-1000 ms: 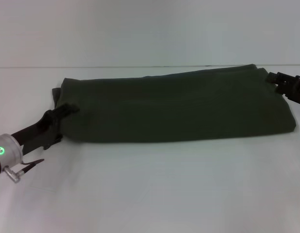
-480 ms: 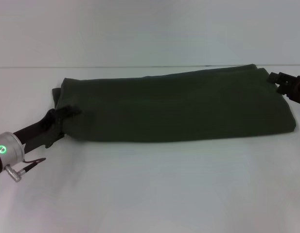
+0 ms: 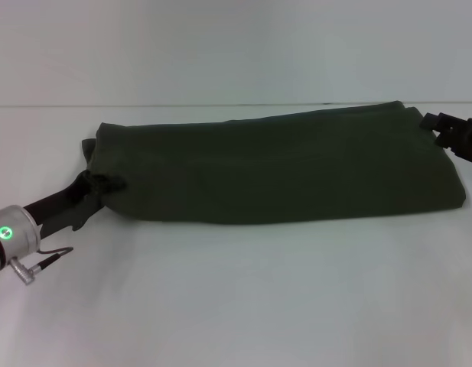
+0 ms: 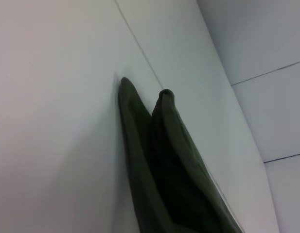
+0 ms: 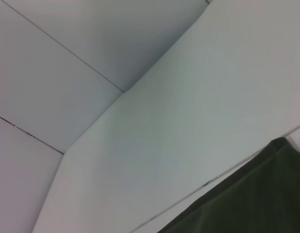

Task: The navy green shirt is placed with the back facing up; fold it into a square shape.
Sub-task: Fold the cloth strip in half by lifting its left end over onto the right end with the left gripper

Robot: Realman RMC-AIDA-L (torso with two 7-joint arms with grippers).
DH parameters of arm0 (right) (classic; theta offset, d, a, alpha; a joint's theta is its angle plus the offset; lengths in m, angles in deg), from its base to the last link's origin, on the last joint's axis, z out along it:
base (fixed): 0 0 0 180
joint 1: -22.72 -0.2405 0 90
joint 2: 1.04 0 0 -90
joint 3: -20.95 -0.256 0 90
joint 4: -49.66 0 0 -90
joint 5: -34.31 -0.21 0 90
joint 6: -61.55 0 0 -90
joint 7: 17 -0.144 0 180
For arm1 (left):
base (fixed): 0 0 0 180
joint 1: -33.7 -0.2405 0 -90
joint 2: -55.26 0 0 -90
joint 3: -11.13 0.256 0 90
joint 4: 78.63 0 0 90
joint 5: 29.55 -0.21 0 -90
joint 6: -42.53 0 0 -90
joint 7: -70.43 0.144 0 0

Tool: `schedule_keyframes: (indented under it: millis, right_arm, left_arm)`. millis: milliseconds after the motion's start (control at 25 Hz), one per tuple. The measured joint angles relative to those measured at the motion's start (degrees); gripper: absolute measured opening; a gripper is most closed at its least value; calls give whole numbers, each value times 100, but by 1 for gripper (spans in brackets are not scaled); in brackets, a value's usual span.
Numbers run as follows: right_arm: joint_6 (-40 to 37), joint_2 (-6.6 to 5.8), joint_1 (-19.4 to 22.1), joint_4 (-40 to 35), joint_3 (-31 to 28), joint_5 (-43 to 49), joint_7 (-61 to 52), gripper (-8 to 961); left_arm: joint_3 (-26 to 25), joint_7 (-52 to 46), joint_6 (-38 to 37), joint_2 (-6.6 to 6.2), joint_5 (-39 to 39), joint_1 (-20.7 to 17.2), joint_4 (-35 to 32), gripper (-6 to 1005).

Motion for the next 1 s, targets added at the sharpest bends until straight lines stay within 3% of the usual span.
schedule_keyframes:
  millis: [80, 320, 720, 1000]
  right_arm:
    - [0, -4, 0, 0, 1, 0, -6, 607]
    - [5, -7, 6, 0, -1, 0, -34, 607]
    - [10, -5, 31, 43, -103, 0, -39, 607]
    - [21, -5, 35, 70, -132, 0, -22, 607]
  left_arm:
    - [10, 23, -23, -20, -32, -20, -59, 187]
    - [4, -16, -23, -97, -349, -54, -237, 86]
    - [-81, -372, 2, -197, -754, -464, -984, 86]
    - [-688, -460, -4, -380, -1194, -567, -1244, 86]
